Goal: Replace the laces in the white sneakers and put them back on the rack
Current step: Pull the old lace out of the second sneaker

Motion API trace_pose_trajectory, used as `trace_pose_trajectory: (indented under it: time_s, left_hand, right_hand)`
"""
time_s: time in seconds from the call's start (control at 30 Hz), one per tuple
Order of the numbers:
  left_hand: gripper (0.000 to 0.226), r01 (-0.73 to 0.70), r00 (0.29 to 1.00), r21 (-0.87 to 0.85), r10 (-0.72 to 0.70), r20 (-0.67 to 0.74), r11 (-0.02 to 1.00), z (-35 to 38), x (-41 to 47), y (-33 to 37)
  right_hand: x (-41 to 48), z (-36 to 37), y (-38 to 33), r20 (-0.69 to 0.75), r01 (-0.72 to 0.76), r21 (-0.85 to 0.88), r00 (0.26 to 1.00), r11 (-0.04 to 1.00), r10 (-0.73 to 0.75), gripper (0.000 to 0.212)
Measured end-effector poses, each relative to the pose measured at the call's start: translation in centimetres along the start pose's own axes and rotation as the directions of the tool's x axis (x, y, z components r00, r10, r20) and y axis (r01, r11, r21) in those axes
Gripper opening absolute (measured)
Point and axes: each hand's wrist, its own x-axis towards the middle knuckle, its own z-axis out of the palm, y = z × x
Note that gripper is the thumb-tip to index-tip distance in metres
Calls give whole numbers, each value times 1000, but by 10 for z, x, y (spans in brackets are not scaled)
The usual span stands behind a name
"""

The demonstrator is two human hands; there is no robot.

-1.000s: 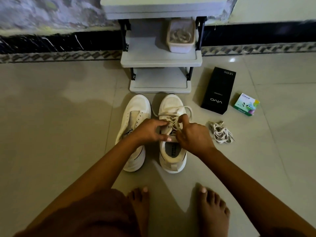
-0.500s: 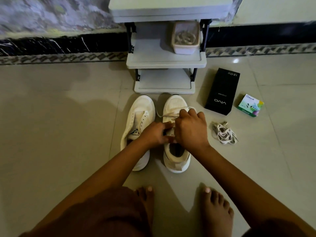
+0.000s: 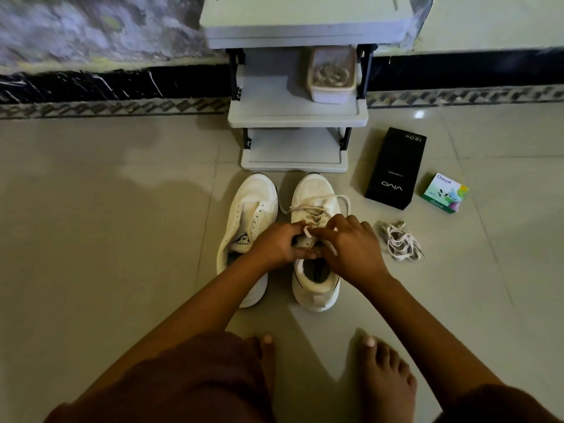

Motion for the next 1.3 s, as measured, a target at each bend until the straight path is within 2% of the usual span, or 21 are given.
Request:
trace_pose_trajectory:
  time_s: [0.07, 0.13, 0.2, 0.27, 0.3, 0.33, 0.37, 0.4, 0.43, 0.5, 0.57, 0.63, 0.77, 0.87, 0.9, 0.97, 1.03, 1.07, 1.13, 1.2, 1.3]
  left_hand:
    - [54, 1, 1000, -7, -1, 1, 1000, 0, 0, 0]
    - [54, 20, 1000, 24, -20, 1, 999, 0, 1, -1]
    - [56, 35, 999, 50, -36, 5, 998, 0, 2, -2]
    - [58, 38, 999, 55, -39, 14, 998, 0, 3, -2]
    - [59, 39, 999, 61, -41, 18, 997, 0, 4, -2]
    - [60, 41, 999, 63, -43, 20, 997, -1, 4, -2]
    - [60, 44, 999, 57, -45, 20, 997, 0, 4, -3]
    - [60, 46, 999, 52, -48, 24, 998, 0, 5, -3]
    - [60, 43, 999, 51, -44, 27, 998, 0, 5, -2]
    - [57, 31, 999, 46, -32, 27, 998, 0, 4, -3]
    - [54, 19, 999, -13, -18, 31, 1000, -3, 2, -3]
    - [53, 0, 998, -50, 3, 57, 999, -6, 0, -4]
    - [53, -18, 997, -63, 23, 79, 998, -9, -1, -5]
    - [54, -13, 997, -53, 17, 75, 999, -8, -1, -6]
    - [56, -16, 997, -45, 19, 77, 999, -8, 0, -6]
    - [58, -28, 996, -30, 31, 79, 999, -7, 1, -6]
    - [63, -26, 996, -2, 26, 84, 1000, -7, 2, -5]
    - [66, -17, 996, 11, 16, 89, 1000, -7, 2, -5]
    - [64, -20, 995, -5, 21, 95, 1000, -6, 2, -6]
    - [57, -28, 996, -48, 32, 86, 998, -6, 1, -8]
    - [54, 4, 997, -89, 2, 71, 996, -5, 2, -9]
  right_hand:
    - [-1, 5, 1, -119, 53, -112, 991, 992, -66, 34]
    - [1, 6, -1, -143, 108, -207, 980, 972, -139, 28]
    - [5, 3, -6, -192, 98, -161, 973, 982, -129, 24]
    - [9, -7, -9, -170, -44, 204, 982, 978, 80, 17]
    - [11, -12, -12, -74, -177, 448, 969, 877, 234, 13]
    - [12, -15, -14, 56, -279, 655, 945, 702, 323, 10]
    - [12, -16, -15, 157, -333, 775, 925, 537, 345, 8]
    - [12, -15, -16, 197, -352, 818, 914, 454, 354, 8]
    - [12, -14, -16, 210, -360, 823, 912, 440, 353, 9]
    - [12, -11, -12, 132, -313, 692, 941, 650, 313, 25]
    - [12, -6, -6, 104, -219, 415, 976, 883, 193, 41]
    - [9, 0, -4, 94, -134, 213, 989, 968, 116, 39]
    - [5, 5, -6, 4, -8, -7, 1000, 1000, 9, 19]
    - [8, 5, -2, -138, 105, -47, 984, 993, -111, 22]
    - [9, 3, -3, -197, 107, 27, 975, 994, -100, 18]
    - [11, -8, -11, -212, -3, 399, 973, 917, 95, 11]
    - [16, -14, -15, -39, -160, 750, 958, 642, 284, 8]
    - [17, -16, -16, 21, -193, 819, 951, 540, 309, 8]
    - [17, -16, -12, 72, -217, 859, 948, 463, 311, 11]
    - [15, -15, -5, 123, -238, 796, 964, 557, 237, 26]
    - [6, 0, 5, 186, -186, 431, 976, 883, 115, 42]
